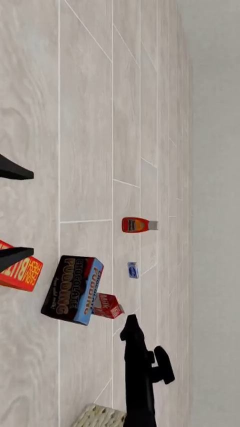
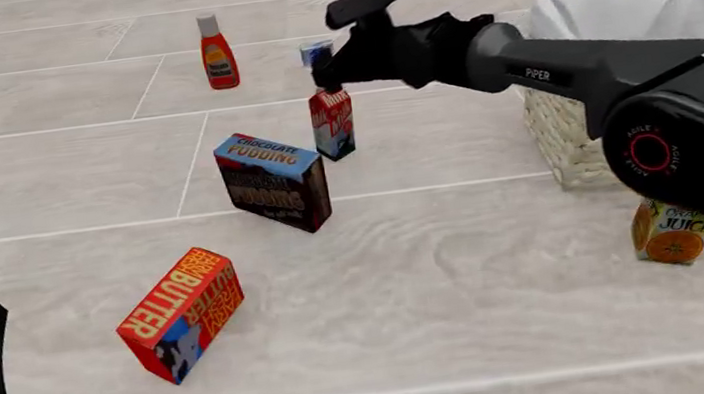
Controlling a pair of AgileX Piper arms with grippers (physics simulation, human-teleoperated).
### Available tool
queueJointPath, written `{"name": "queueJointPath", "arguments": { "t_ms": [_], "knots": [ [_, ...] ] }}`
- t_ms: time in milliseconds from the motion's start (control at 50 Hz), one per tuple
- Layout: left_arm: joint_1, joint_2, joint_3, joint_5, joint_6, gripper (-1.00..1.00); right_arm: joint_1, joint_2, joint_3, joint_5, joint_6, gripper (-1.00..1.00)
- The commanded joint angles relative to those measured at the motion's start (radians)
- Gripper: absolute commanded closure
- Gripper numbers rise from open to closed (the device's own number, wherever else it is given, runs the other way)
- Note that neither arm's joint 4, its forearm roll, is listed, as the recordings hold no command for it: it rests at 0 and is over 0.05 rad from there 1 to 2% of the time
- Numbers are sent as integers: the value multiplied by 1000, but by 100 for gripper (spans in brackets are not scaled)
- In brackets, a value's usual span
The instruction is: Pick the milk and place it in the basket.
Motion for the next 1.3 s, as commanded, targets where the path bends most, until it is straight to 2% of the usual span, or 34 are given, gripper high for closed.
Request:
{"name": "queueJointPath", "arguments": {
  "t_ms": [20, 500, 860, 1080, 1100, 1300],
  "knots": [
    [0, 0, 0, 0, 0, -100, 3, 86, -110, 41, 11, -100],
    [0, 0, 0, 0, 0, -100, 0, 292, -366, 131, 46, -100],
    [0, 0, 0, 0, 0, -100, -3, 412, -505, 189, 77, -100],
    [0, 0, 0, 0, 0, -100, 12, 429, -502, 190, 100, -100],
    [0, 0, 0, 0, 0, -100, 13, 428, -498, 188, 98, 100],
    [0, 0, 0, 0, 0, -100, 15, 352, -399, 143, 79, 100]
  ]
}}
